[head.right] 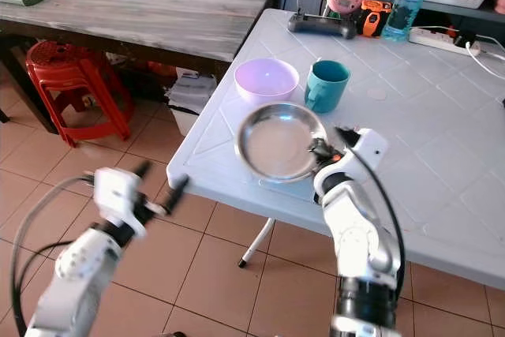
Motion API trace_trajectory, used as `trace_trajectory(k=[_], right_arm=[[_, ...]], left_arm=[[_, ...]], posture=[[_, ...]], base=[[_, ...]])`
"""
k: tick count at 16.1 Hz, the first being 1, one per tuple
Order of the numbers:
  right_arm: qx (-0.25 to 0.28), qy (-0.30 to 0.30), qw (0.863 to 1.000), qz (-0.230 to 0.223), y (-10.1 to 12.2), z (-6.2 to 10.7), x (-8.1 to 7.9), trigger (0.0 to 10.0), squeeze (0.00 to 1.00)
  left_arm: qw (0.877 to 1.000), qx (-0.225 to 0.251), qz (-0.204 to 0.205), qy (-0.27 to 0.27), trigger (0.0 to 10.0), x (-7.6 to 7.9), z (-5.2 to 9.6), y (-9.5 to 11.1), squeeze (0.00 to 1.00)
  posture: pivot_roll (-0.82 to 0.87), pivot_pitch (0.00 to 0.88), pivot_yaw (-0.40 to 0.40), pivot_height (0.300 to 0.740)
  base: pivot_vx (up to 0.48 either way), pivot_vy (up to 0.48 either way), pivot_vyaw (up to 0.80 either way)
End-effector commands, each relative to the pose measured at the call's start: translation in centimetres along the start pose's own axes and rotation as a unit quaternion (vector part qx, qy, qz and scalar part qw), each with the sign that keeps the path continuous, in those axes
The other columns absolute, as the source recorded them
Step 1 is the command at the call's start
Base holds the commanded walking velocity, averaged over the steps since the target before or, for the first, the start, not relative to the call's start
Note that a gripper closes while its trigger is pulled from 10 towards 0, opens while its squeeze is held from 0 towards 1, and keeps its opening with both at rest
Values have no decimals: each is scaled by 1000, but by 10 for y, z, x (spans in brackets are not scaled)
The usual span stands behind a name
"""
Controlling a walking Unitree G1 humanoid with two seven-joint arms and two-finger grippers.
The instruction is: Setting the table
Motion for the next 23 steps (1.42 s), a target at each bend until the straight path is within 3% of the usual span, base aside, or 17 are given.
trace_trajectory(k=[1,2,9,13,17,21,23], right_arm=[[21,19,999,28,7,3,-10,10000,0],[49,33,997,50,17,7,-18,10000,0],[59,39,992,107,14,24,-19,10000,0],[69,42,989,123,14,25,-24,10000,0],[71,36,989,122,10,31,-22,10000,0],[78,39,988,127,8,33,-25,10000,0],[104,46,983,145,18,42,-24,10000,0]], left_arm=[[1000,4,16,23,10000,-8,-1,1,0],[998,16,45,37,10000,-11,-6,7,0],[998,26,51,33,10000,-3,-21,6,0],[998,23,53,34,10000,1,-20,0,0],[998,19,54,31,10000,4,-20,-4,0],[998,31,55,24,10000,7,-22,0,0],[997,43,52,27,10000,3,-19,5,0]], posture=[[55,89,-44,740],[50,83,-45,740],[25,59,-38,740],[28,57,-45,740],[22,60,-44,740],[22,62,-40,740],[23,65,-42,740]], base=[[0,0,0],[0,0,0],[0,169,-394],[0,335,0],[0,338,-705],[0,0,0],[0,0,0]])
Point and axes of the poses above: a point about 5 cm out from each wrist's last joint towards the gripper, its own z axis pointing back from the gripper into the wrist, its own y axis along the axis of the wrist's last joint, x = y × z, the point moved 4 cm from there along -z, pointing out of the wrist towards the gripper, and after that the axes turned 5 degrees about z, right-handed, at the moved point
